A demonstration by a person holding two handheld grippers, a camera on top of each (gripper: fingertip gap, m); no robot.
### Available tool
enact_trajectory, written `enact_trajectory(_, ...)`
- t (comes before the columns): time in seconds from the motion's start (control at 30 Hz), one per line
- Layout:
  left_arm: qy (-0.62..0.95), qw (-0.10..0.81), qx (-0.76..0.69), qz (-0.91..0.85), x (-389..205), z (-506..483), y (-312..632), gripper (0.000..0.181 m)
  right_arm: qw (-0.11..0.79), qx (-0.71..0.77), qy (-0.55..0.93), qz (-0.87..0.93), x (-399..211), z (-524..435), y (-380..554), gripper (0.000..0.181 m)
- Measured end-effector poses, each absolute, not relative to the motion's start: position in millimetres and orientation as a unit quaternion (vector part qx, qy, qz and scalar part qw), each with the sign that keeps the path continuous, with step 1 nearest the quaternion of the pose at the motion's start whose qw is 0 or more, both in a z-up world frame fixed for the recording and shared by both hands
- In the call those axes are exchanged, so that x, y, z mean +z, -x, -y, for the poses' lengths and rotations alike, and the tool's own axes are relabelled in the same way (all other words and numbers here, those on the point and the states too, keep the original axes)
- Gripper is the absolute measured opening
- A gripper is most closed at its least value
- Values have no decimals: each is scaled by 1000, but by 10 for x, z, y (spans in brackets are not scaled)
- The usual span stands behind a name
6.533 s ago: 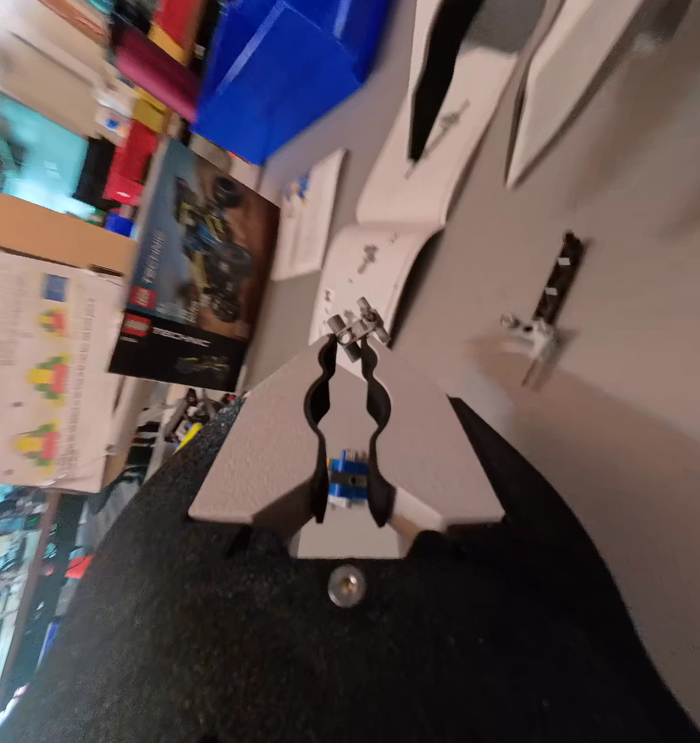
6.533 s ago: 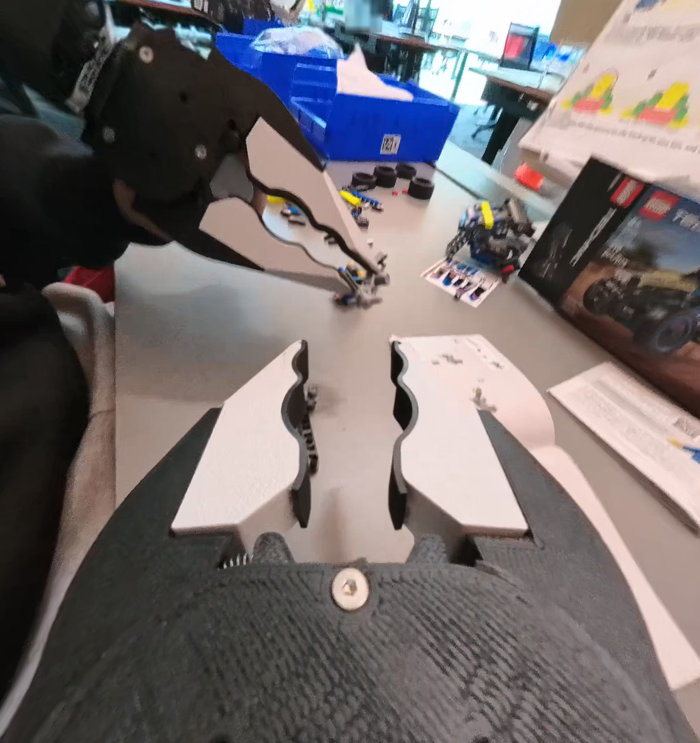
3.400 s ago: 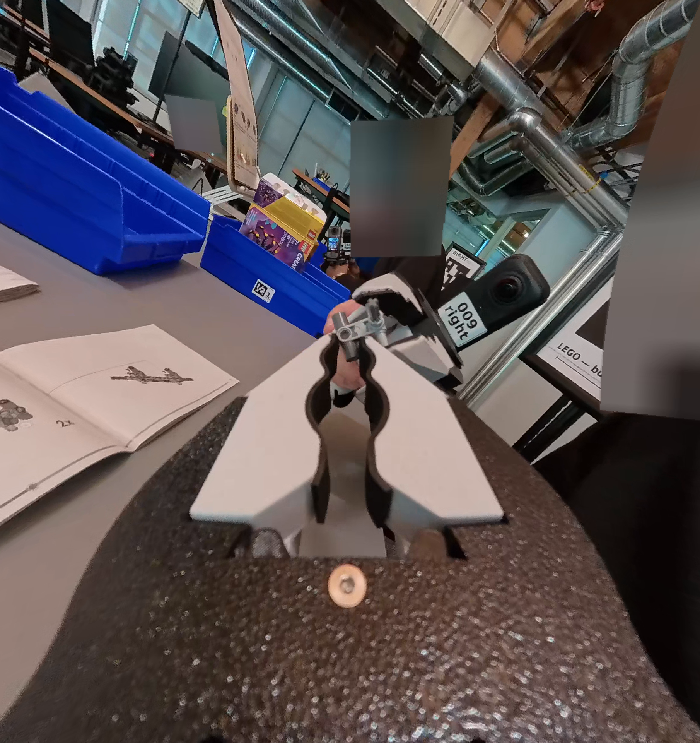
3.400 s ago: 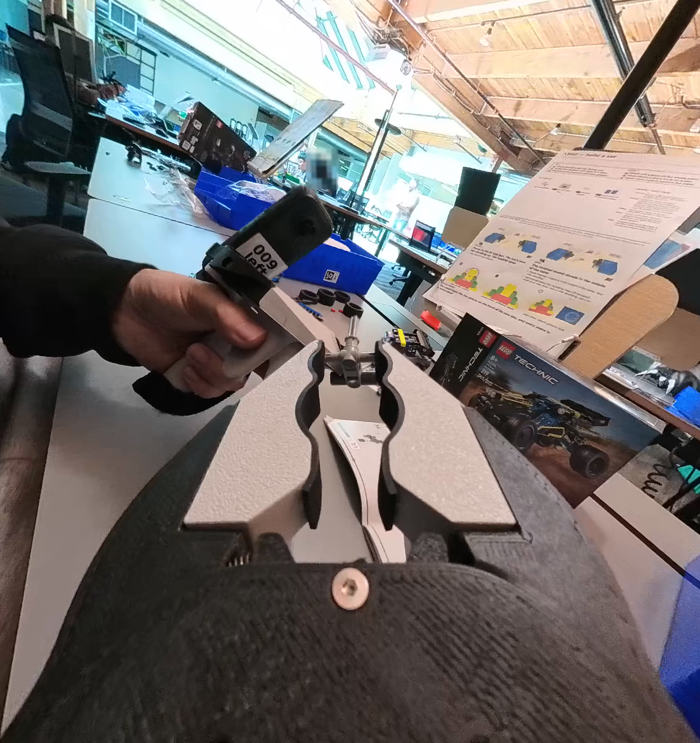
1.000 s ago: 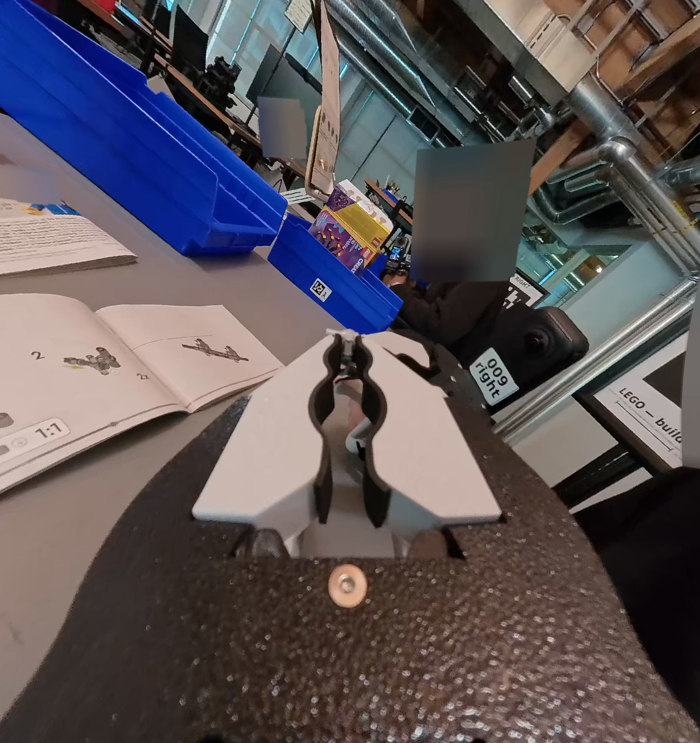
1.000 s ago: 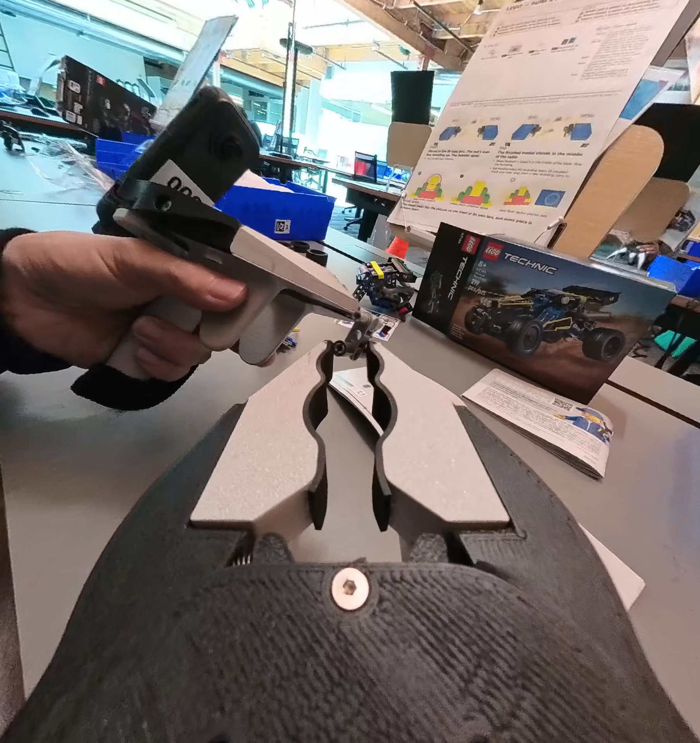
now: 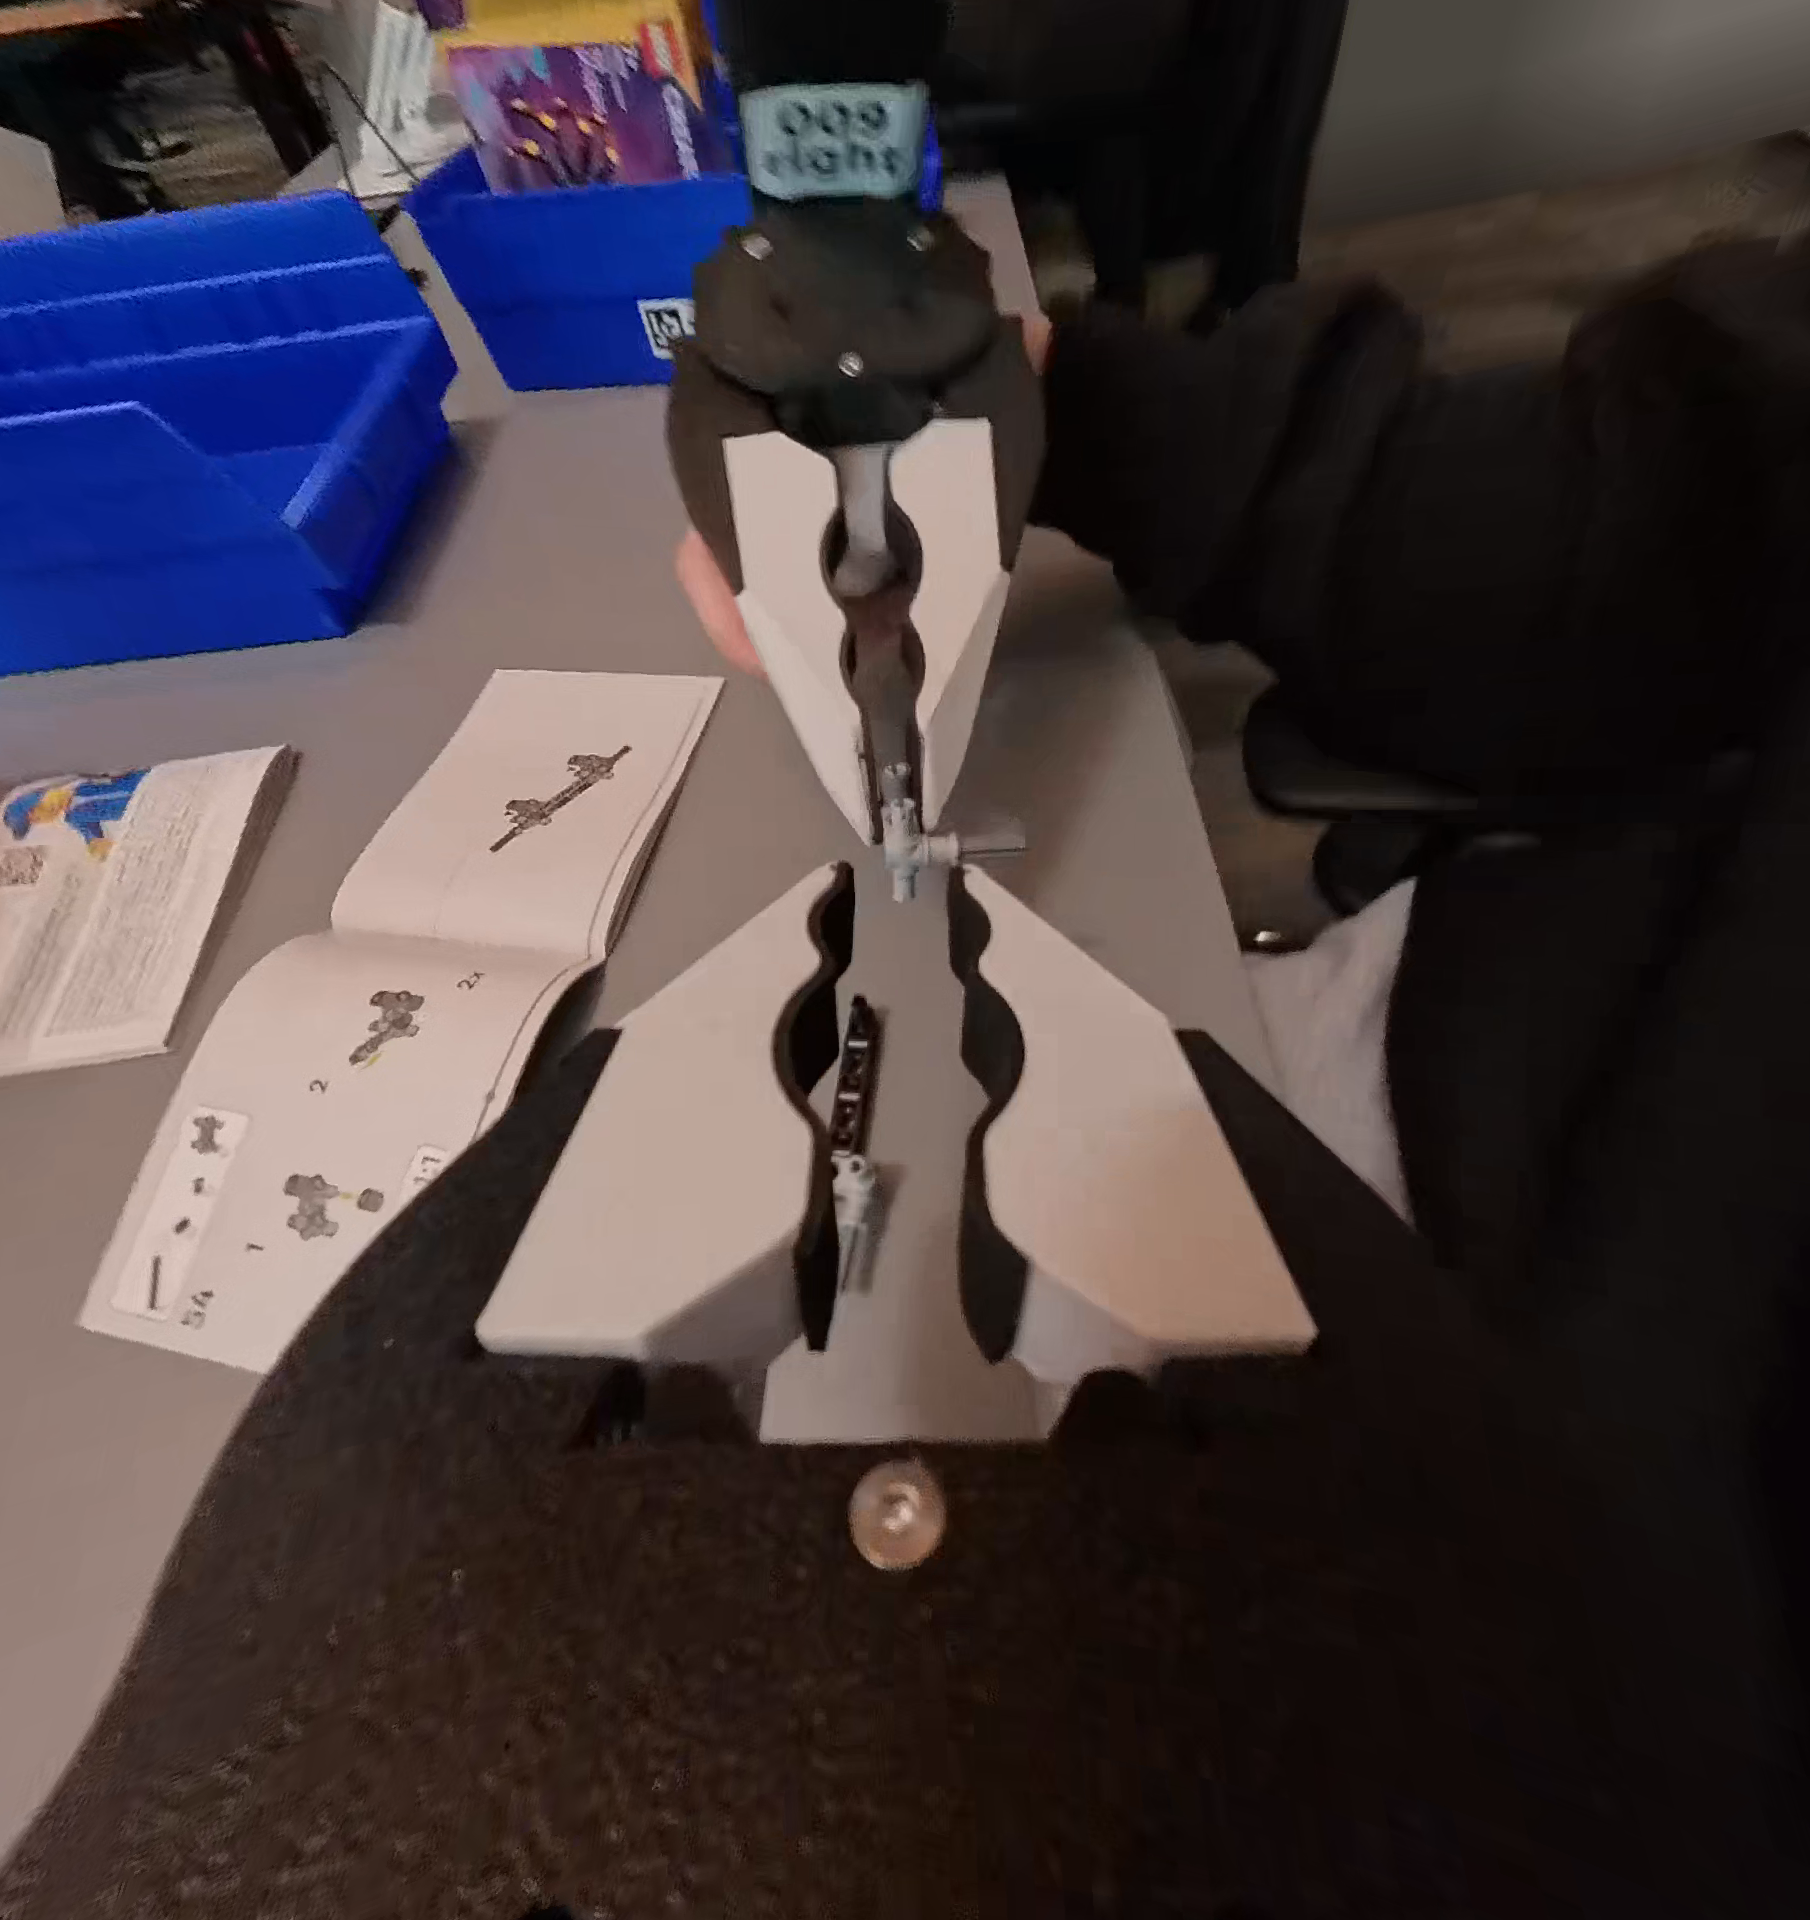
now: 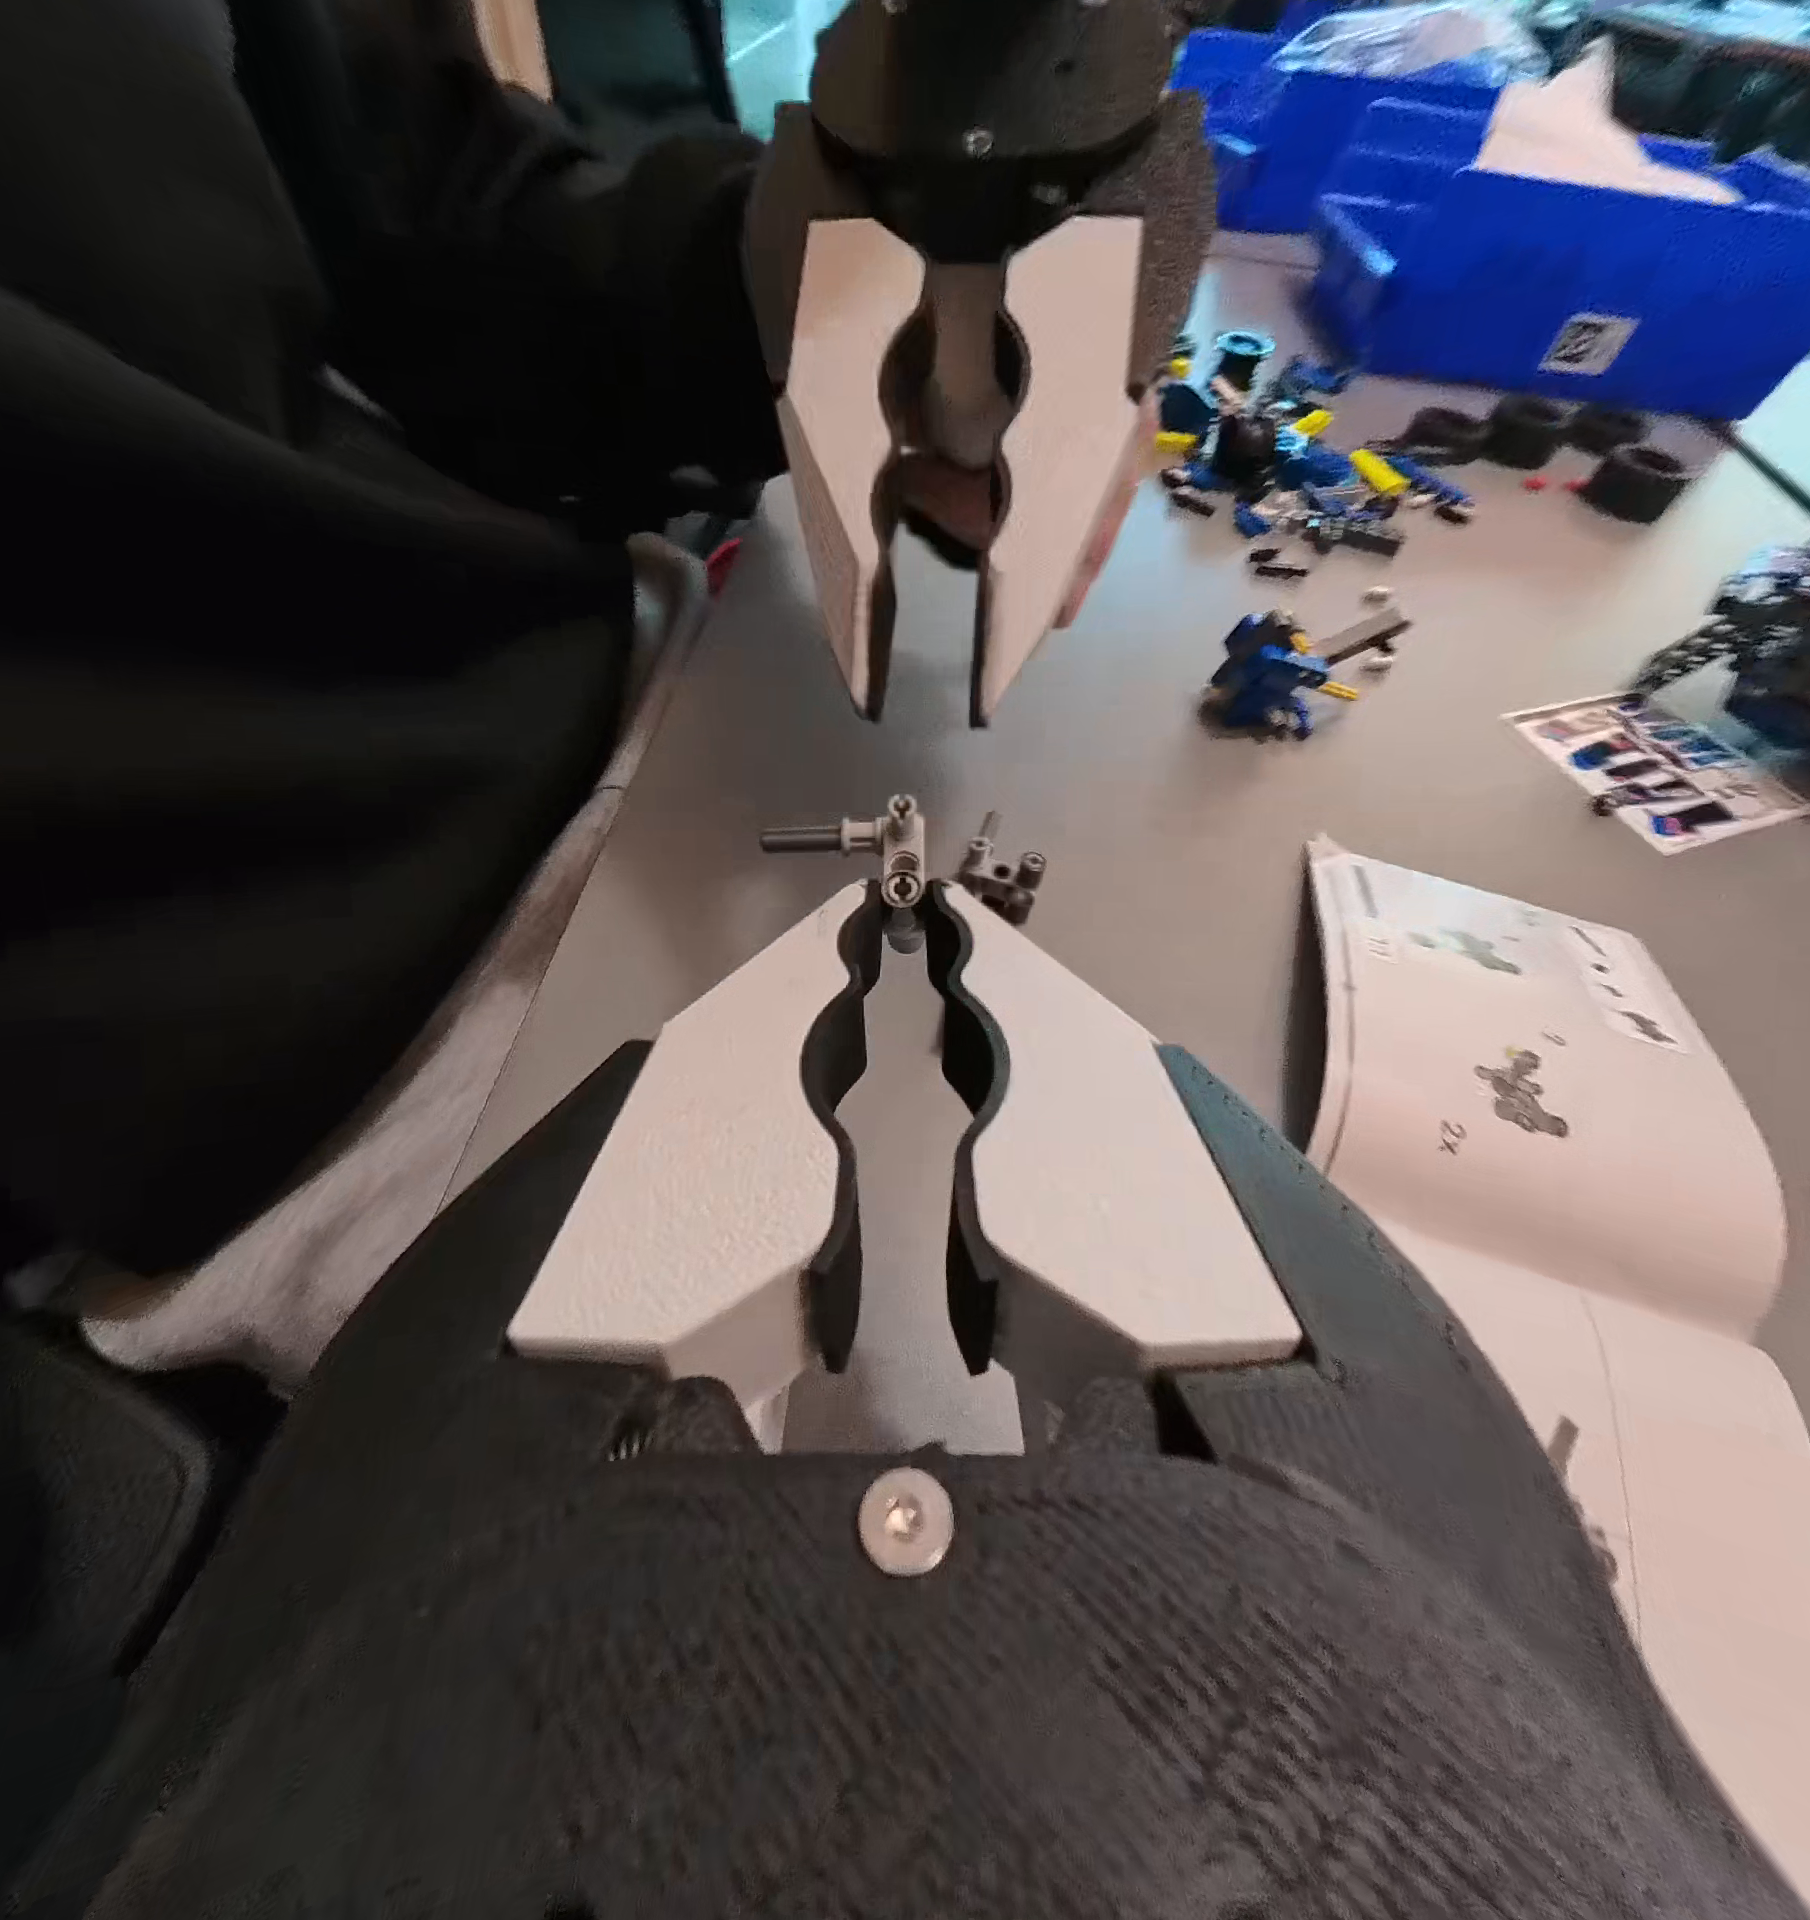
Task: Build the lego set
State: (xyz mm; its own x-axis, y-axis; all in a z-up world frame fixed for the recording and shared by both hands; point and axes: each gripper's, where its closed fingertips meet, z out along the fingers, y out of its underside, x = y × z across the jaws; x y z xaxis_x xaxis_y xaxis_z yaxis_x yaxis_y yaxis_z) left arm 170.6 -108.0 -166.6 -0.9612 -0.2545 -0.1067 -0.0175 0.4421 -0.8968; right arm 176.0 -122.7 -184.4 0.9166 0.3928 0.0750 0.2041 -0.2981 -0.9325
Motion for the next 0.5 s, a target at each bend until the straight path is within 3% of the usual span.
enact_trajectory(0.5, -6, 22, -500, -866, -1859, 1118, -1504, 3, 500, 195, 807, 248, -1919, 1085, -1530, 6)
